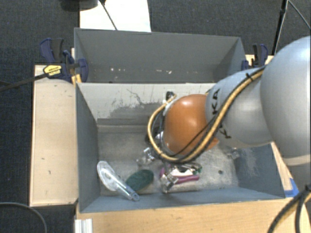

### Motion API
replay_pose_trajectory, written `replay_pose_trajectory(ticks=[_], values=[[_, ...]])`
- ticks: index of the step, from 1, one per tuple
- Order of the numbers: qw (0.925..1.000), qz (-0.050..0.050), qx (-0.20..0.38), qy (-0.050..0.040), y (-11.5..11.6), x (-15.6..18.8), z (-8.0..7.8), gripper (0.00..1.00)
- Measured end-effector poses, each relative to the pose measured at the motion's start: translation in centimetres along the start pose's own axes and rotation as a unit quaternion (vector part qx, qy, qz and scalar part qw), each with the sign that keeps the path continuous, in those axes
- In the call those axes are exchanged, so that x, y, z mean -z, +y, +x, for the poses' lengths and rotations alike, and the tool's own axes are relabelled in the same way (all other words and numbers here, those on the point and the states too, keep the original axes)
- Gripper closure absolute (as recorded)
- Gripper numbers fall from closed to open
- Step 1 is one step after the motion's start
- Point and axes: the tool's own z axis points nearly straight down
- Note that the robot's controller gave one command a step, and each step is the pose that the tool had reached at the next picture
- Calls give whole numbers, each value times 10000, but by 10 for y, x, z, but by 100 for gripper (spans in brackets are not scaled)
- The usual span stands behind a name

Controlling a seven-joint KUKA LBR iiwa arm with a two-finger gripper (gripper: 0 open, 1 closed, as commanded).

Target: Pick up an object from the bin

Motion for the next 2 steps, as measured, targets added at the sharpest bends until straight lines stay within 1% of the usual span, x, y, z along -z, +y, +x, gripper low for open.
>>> replay_pose_trajectory(ticks=[1,2], values=[[10000,7,-9,-32,0,2,-3,100],[10000,0,-10,2,0,0,0,0]])
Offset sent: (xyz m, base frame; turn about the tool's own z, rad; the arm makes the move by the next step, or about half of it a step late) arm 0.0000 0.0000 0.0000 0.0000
